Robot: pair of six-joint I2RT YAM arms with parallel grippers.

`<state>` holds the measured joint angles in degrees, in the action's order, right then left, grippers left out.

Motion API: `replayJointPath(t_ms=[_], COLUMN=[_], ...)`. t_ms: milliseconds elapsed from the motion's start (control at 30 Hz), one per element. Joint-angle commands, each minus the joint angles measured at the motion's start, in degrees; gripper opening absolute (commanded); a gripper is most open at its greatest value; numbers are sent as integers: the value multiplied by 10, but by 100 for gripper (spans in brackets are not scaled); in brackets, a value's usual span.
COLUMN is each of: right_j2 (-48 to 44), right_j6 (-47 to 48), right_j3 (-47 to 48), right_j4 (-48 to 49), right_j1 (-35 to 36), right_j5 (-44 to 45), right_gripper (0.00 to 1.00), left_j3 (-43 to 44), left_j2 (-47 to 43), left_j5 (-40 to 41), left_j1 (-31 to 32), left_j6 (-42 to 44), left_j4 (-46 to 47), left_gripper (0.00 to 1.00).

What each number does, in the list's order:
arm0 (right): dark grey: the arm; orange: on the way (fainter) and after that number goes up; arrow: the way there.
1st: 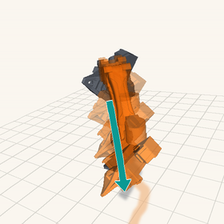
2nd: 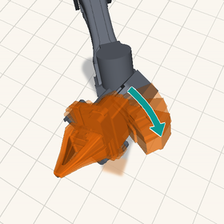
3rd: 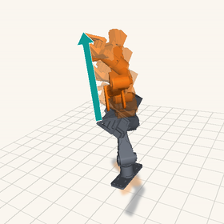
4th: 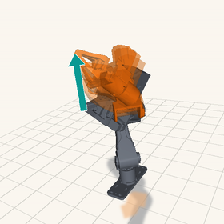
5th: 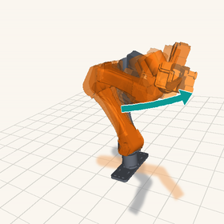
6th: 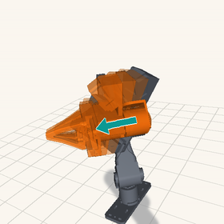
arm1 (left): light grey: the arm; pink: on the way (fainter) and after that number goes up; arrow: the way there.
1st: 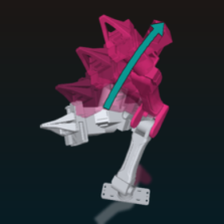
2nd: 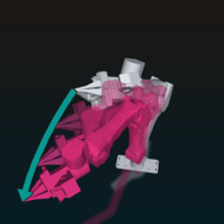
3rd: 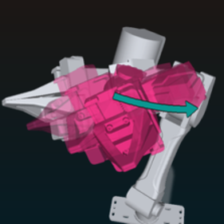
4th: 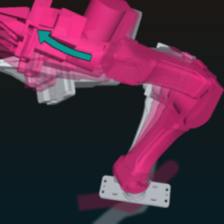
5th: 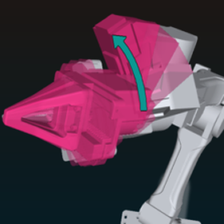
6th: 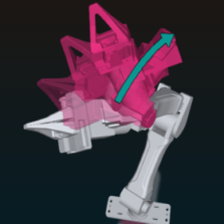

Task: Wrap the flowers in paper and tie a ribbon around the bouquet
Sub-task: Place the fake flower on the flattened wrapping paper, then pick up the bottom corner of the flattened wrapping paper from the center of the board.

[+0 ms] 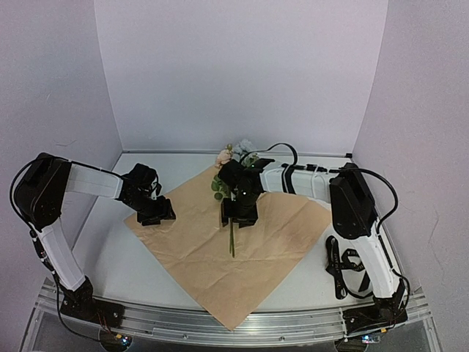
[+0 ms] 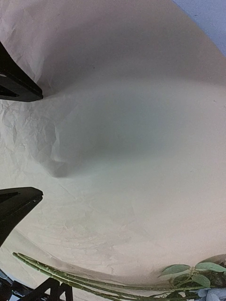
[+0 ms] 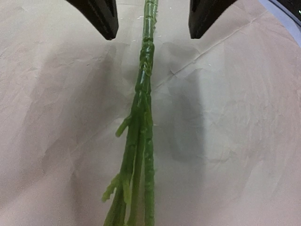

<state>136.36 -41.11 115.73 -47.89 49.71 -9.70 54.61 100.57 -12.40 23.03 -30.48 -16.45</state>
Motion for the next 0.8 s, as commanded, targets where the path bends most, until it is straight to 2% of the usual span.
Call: replayJointPath(t_ms=[0,133,300,500,633,767], right_j2=[-113,-225,-350,-441,-485,-512], right_j6=[54,175,328,482,554,573], right_j3=[-59,-173,-317,-451,-532,-581], right_j4=[10,26,42,79,128,168], right_j1=[5,18,66,144,209,265], right_j5=[-31,-43,19,67,92,119], right_gripper=[60,65,65,67,68,70], left_j3=[-5,0,10,32,39,41], left_j2=[2,-4,-19,-35,-47,-57], left_j5=[-7,-11,-16,-17,-18,-15], left_j1=[-4,-4,-4,-3,-3,-1], left_j6=[0,0,5,9,9,8], left_j4=[8,6,0,-19,-27,-36], left_gripper=[64,64,65,65,65,65])
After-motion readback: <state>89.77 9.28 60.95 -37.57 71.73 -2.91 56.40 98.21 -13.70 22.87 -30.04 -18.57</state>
